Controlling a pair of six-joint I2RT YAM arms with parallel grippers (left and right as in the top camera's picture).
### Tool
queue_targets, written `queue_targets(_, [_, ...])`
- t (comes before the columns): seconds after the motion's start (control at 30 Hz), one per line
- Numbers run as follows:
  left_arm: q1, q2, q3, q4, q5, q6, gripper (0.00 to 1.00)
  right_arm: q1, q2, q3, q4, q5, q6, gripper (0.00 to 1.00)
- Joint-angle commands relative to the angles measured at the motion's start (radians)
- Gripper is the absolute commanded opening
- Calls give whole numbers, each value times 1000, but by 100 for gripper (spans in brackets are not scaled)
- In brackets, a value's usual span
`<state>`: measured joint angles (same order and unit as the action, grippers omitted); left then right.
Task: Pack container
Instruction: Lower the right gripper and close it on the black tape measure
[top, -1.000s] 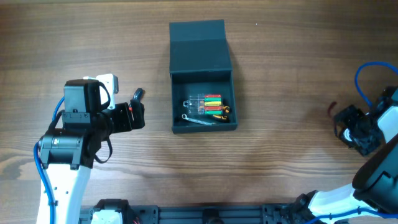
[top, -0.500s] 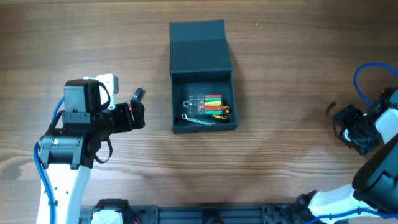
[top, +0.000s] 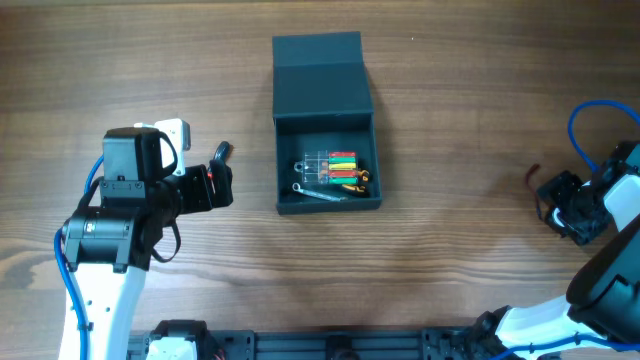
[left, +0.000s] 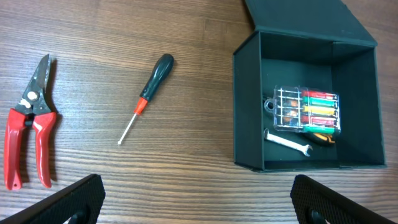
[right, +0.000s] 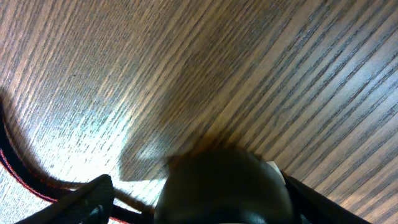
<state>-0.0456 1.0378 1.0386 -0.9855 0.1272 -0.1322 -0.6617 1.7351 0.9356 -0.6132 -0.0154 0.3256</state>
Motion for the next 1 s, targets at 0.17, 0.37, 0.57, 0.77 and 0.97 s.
queue_targets(0.17, [4,-2,17,-1,-5,20,100,0,14,-28,-10,-68,17,66])
queue_targets(0.37, [4,-2,17,-4,-5,20,100,0,14,-28,-16,-68,18,53])
queue_targets(0.57, [4,-2,17,-4,-5,20,100,0,14,-28,-20,-68,17,38])
queue_targets(0.77, [4,-2,17,-4,-5,20,100,0,13,-27,-32,-68,18,12])
queue_targets(0.97, [4,-2,17,-3,-5,20,100,0,-17,7,-90,-69,37,4])
